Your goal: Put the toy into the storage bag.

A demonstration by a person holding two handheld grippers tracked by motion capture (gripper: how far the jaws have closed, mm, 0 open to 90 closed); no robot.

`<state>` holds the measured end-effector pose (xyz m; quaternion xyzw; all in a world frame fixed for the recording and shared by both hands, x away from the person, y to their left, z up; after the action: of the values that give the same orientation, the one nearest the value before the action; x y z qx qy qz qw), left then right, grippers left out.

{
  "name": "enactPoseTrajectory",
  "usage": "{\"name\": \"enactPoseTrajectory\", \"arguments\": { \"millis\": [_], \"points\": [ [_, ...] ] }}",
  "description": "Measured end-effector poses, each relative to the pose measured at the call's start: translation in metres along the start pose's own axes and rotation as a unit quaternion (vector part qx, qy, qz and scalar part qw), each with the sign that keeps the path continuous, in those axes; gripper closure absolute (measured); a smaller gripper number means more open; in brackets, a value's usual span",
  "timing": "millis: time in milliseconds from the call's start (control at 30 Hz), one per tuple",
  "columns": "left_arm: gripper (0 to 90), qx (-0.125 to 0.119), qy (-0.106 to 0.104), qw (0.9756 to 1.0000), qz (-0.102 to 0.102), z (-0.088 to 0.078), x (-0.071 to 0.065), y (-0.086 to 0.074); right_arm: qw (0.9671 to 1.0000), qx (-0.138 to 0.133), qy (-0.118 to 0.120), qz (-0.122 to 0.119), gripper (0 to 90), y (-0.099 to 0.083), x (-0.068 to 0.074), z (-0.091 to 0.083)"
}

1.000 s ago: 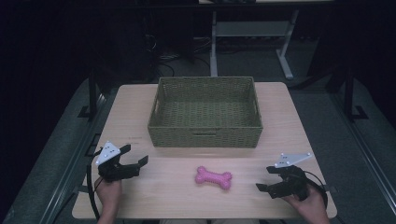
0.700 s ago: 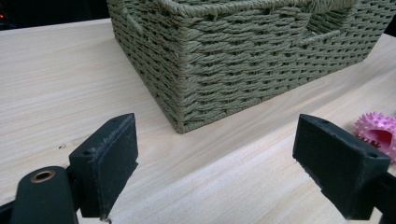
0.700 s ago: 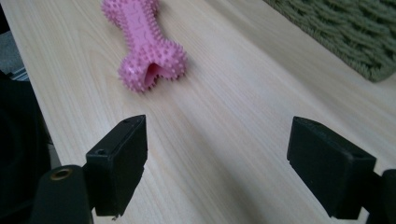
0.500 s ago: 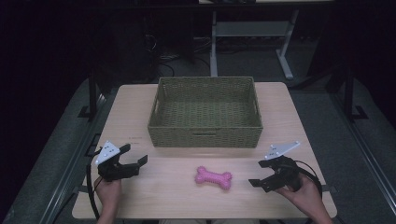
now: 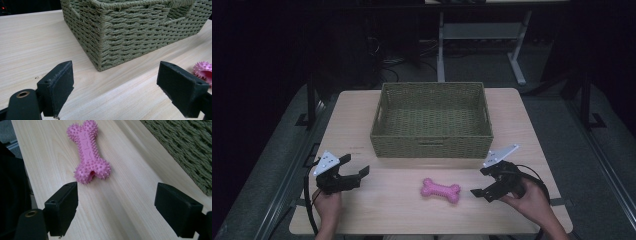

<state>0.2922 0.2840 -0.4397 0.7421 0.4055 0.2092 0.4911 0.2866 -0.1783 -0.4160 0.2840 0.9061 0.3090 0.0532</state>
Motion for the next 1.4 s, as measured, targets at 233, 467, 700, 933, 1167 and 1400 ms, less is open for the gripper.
{"name": "enactPoseTrajectory", "arguments": {
  "millis": [233,467,700,933,1167,1400],
  "points": [
    [13.6,-0.001,0.000,1.0000,-0.001,0.000,0.000,0.000,0.9998,0.013,0.006,-0.016,18.6,0.009,0.002,0.004],
    [13.6,0.000,-0.002,1.0000,0.001,0.001,0.000,0.000,0.9991,0.018,0.009,-0.036,19.1,0.019,0.005,0.004],
    [13.6,-0.001,0.000,1.0000,-0.001,0.000,0.001,0.000,0.9983,0.028,0.014,-0.050,18.9,0.028,0.006,0.009],
    [13.6,-0.003,0.000,1.0000,-0.001,0.000,0.001,0.000,0.9972,0.038,0.019,-0.062,18.7,0.038,0.010,0.014],
    [13.6,-0.006,0.002,1.0000,-0.002,-0.001,0.001,0.000,0.9954,0.049,0.022,-0.079,18.7,0.048,0.014,0.020],
    [13.6,-0.006,0.002,1.0000,-0.004,-0.001,0.002,0.000,0.9941,0.057,0.025,-0.089,18.7,0.054,0.016,0.025]
  ]
}}
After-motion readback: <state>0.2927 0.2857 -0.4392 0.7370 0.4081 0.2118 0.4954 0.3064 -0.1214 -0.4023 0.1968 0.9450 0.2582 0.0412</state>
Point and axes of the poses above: each handheld gripper's, and its own axes: z roughly forward along the jaws, y roughly out of its top, x roughly to its left, the point moved 2 cm from there along z, roughly forward along the jaws, and after that the axes turned 3 degrees about -y, right-handed, at the moved point
